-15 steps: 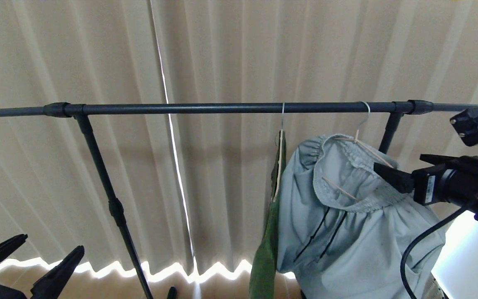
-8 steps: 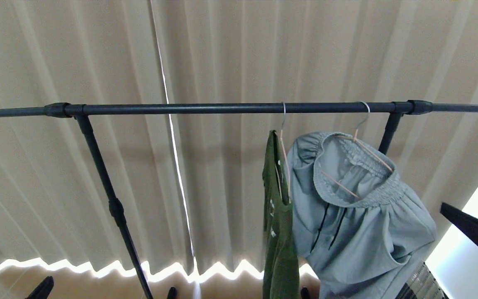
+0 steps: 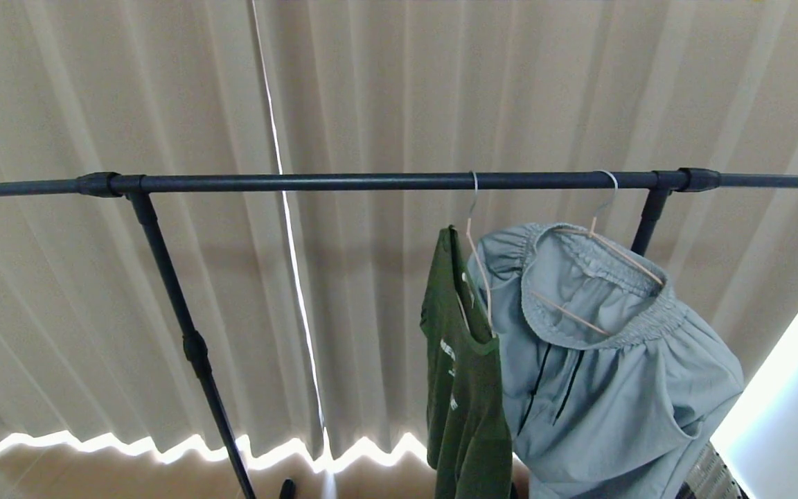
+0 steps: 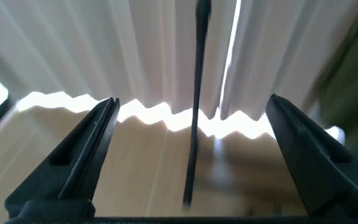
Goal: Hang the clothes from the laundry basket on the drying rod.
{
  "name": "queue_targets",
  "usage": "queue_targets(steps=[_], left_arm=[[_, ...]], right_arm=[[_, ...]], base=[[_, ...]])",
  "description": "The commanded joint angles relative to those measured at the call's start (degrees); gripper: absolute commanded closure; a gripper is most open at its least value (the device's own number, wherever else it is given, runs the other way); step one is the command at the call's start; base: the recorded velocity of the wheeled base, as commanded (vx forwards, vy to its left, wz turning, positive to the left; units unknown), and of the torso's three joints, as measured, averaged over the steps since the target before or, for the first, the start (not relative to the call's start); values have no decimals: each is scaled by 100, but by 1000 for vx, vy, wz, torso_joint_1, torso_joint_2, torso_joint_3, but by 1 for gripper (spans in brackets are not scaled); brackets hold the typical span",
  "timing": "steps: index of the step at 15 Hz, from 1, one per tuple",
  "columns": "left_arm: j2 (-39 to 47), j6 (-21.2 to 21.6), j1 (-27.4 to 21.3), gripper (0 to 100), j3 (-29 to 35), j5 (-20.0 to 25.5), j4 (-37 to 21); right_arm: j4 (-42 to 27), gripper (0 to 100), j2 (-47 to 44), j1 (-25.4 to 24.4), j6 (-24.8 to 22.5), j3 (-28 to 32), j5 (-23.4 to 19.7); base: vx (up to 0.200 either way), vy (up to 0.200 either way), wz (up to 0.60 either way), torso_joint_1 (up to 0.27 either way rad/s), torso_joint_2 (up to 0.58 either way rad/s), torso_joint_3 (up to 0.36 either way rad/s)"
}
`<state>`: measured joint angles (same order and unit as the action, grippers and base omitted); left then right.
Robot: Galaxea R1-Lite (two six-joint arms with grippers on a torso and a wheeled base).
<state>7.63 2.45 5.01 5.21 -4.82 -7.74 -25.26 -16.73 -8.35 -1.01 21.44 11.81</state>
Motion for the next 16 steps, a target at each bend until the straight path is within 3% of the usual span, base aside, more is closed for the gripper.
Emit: queue_targets(steps=[1,2,5,6,9,10,11,16], left_arm=[[-218,-34,18,0,-415,367,484],[-201,27,9,0,-433,974,546],[-201,168,-940,0,-424,1070,546],[-192,168,-1046,0,-424,1070,546],[-201,115,-1037,0,-450,842,563],[-201,-25,-1046,0,-468,244,572],[-201,-122,-1028,0,-468,77,581],[-385,-175,-290,0,-459,24,572]], right_arm=[[3,0,890,237,-4,-351,-56],[65,0,1154,167,40,-571,-74],[1339,0,1136,150,48,-1274,-214],[1761,0,1136,150,40,-1617,-276],[2614,0,1136,150,101,-2136,-294],[2596,0,1136,150,154,-2127,-294],[2587,0,1136,150,136,-2127,-285],[2552,0,1128,325,-31,-2118,-276]], base=[[0,0,0,0,0,0],[0,0,0,0,0,0],[0,0,0,0,0,0],[0,0,0,0,0,0],[0,0,0,0,0,0],[0,0,0,0,0,0],[0,0,0,0,0,0],[0,0,0,0,0,0]])
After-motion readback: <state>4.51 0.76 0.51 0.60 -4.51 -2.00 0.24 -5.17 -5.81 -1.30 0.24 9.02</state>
